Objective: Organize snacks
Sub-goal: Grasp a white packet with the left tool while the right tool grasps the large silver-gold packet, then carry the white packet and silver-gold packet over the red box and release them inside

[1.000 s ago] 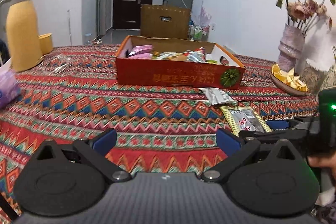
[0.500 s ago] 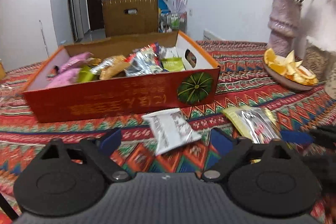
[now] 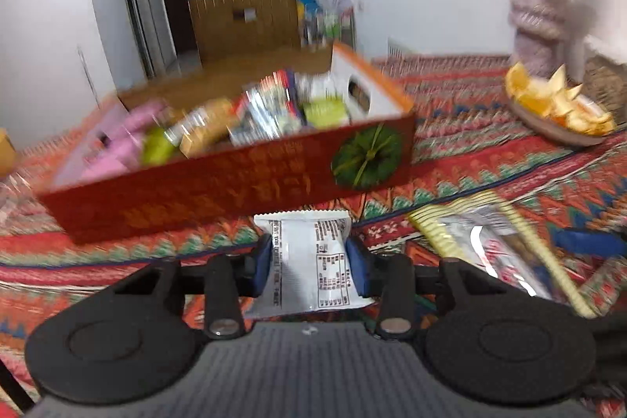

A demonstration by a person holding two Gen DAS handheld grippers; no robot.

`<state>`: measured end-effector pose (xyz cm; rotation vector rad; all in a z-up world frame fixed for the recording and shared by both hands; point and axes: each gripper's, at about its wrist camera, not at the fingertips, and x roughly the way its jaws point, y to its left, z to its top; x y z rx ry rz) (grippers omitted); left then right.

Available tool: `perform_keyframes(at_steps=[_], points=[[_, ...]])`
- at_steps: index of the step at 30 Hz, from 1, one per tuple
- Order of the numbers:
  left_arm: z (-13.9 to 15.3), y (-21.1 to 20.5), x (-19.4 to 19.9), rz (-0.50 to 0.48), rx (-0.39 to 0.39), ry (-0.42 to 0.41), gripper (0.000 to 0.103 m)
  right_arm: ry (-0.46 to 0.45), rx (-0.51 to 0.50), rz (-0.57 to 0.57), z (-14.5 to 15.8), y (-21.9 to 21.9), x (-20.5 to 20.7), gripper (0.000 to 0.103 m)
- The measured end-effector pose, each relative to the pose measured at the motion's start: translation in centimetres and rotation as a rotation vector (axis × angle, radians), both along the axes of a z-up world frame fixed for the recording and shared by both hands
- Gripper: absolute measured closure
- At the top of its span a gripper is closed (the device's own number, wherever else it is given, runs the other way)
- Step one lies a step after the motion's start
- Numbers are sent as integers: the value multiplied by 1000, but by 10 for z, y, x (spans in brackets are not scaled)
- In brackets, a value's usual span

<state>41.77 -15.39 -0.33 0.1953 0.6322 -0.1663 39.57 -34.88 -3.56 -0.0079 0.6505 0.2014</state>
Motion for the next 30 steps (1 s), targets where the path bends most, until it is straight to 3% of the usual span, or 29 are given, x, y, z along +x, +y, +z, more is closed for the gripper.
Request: perform_keyframes(at_steps=[4, 7, 9, 11, 13, 14, 16, 19, 27, 30], points=[[28, 24, -58, 25, -60, -83, 62, 40, 6, 17, -3, 2, 7, 13], [37, 48, -93, 65, -141, -73, 62, 33, 54, 21, -2, 1, 12, 13], [39, 61, -116, 73, -177, -52, 62, 44, 33, 41, -4, 7, 15, 14], [40, 74, -136, 83, -180, -48, 62, 34, 9, 29, -3, 10, 13, 32], [44, 87, -155, 104, -176, -60, 62, 25, 17, 16, -2, 8, 12, 44], [46, 94, -162, 109, -179, -67, 62, 26, 25, 25, -2, 7, 10, 59], [50, 107, -179, 118, -192, -84, 62, 32, 23, 31, 3, 10, 1, 69], [52, 125, -204, 116, -195, -106, 62, -2, -18, 24, 12, 23, -31, 72], [44, 143, -245, 64, -239, -89, 62, -48, 150, 29, 34, 52, -162, 71], [41, 144, -251, 40, -243, -84, 62, -48, 157, 9, 36, 59, -187, 71]])
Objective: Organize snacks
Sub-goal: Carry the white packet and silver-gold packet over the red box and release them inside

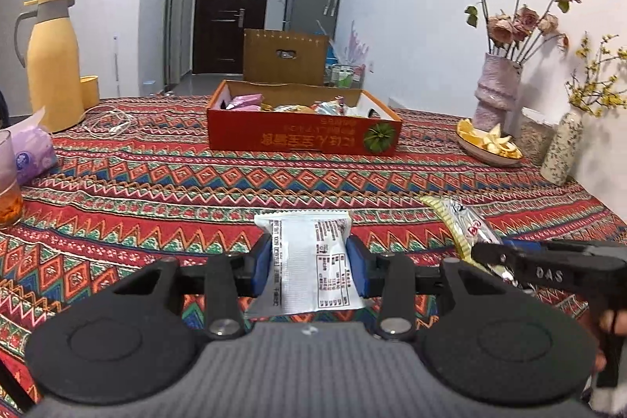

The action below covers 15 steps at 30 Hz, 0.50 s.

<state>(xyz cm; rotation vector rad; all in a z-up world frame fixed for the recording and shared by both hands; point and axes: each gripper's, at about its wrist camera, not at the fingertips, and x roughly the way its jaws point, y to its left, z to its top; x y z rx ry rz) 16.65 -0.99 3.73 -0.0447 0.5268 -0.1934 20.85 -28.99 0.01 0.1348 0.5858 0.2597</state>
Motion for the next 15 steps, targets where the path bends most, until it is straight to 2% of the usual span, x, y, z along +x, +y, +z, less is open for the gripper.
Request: perform_keyframes(at_steps=[4, 9, 15], points=[[-2, -3, 4, -18, -8, 4, 62, -15, -27, -4, 6, 6, -8, 71], [-1, -3, 20, -13, -3, 18, 62, -19, -33, 9, 11, 8, 3, 71], [42, 9, 81, -91, -36, 8, 62, -71, 35, 42, 41, -5, 53, 71]])
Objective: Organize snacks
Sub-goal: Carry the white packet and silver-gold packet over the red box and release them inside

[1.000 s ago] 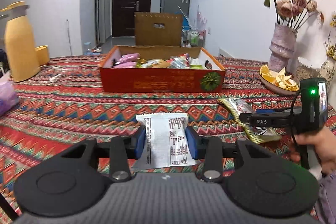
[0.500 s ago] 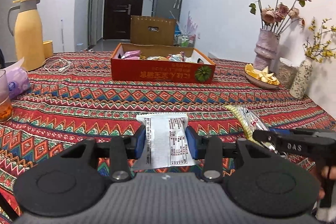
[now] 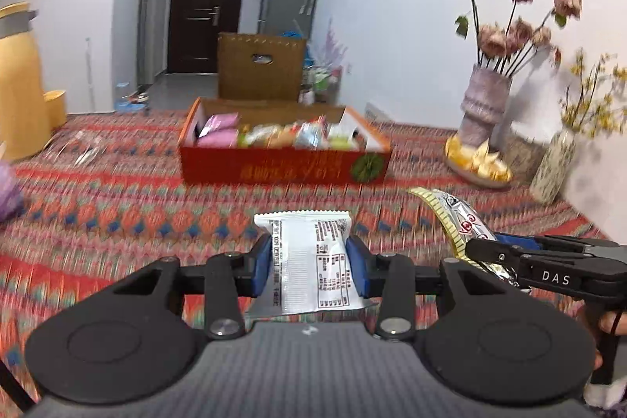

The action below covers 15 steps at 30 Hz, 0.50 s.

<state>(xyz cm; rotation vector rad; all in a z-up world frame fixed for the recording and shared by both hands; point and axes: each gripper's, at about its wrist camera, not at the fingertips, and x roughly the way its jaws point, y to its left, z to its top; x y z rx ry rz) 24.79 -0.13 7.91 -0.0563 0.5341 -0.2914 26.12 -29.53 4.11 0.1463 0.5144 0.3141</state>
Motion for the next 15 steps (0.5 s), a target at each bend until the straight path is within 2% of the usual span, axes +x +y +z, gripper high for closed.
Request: perform_keyframes(at_steps=[4, 6, 8, 11, 13, 15], points=[[32, -5, 70, -37, 5, -45, 62, -74, 30, 48, 37, -6, 58, 71], [42, -11, 114, -23, 13, -69, 62, -88, 45, 74, 49, -6, 100, 71], [43, -17, 156, -2, 3, -63, 62, -65, 82, 71, 51, -7, 144, 71], [31, -27, 221, 30, -10, -11, 62, 18, 116, 35, 41, -8, 216, 71], [15, -34, 257, 59, -3, 17, 62, 49, 47, 1, 30, 0, 260, 71], [-3, -39, 285, 78, 11, 30, 62, 61, -84, -36, 15, 13, 295, 71]])
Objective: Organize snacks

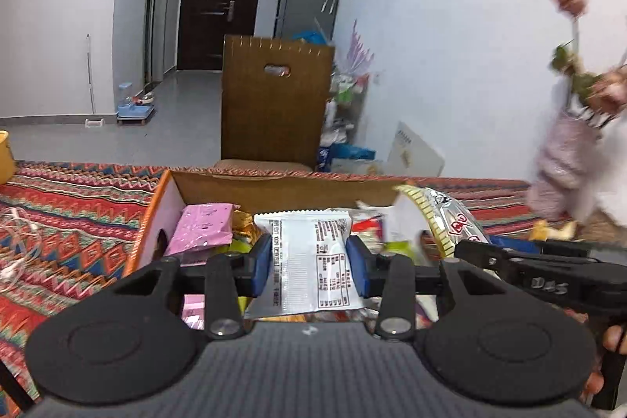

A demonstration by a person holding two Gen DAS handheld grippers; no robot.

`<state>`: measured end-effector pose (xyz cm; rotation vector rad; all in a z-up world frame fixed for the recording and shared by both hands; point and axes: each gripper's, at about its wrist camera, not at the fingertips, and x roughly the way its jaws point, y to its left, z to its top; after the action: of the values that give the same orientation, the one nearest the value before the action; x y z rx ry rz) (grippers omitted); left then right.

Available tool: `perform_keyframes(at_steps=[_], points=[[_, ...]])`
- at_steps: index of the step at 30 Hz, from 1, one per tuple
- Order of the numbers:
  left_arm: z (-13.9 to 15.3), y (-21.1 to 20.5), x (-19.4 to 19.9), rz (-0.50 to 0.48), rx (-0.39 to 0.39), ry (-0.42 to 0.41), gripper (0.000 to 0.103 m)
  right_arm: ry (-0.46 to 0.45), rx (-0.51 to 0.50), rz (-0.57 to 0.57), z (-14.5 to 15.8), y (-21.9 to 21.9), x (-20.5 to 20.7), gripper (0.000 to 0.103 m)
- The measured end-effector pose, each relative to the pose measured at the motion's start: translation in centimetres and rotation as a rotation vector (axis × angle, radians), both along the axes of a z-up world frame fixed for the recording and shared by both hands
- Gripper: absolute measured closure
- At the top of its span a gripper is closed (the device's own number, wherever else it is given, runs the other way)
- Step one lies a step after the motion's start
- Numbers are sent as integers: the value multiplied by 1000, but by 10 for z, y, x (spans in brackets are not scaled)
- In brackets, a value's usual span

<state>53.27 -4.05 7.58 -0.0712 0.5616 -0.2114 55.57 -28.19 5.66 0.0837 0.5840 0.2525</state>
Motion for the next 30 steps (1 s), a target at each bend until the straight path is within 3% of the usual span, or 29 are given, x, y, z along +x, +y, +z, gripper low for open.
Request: perform_keyframes(at_steps=[4, 9, 10, 13, 14, 15, 16, 17, 21, 27, 30], points=[[-39, -12, 39, 9, 36, 31, 62, 15, -236, -39, -31, 30, 46, 71], [-76, -13, 54, -8, 9, 114, 58, 113, -206, 13, -54, 51, 72, 70], [-81, -14, 56, -4, 6, 126, 55, 95, -224, 6, -57, 53, 72, 69], [-87, -15, 51, -6, -6, 99, 53, 98, -223, -8, -62, 46, 69, 66], [-86, -15, 51, -12, 1, 103, 47, 98, -221, -5, -61, 44, 68, 60], [-83, -12, 53, -15, -1, 112, 41, 99, -221, -6, -60, 44, 67, 57], [-79, -7, 54, -17, -19, 119, 28, 101, -213, -5, -58, 41, 68, 52], [-74, -1, 53, -20, -44, 123, 24, 100, -192, 4, -55, 38, 67, 43], [-42, 16, 41, 4, -89, 98, 24, 52, -167, -6, -27, 33, 47, 39], [28, 38, 3, 37, -29, 23, 23, -28, -138, -12, 39, 21, 7, 22], [63, 49, -28, 48, -16, -24, 21, -83, -133, -17, 74, 15, -30, 20]])
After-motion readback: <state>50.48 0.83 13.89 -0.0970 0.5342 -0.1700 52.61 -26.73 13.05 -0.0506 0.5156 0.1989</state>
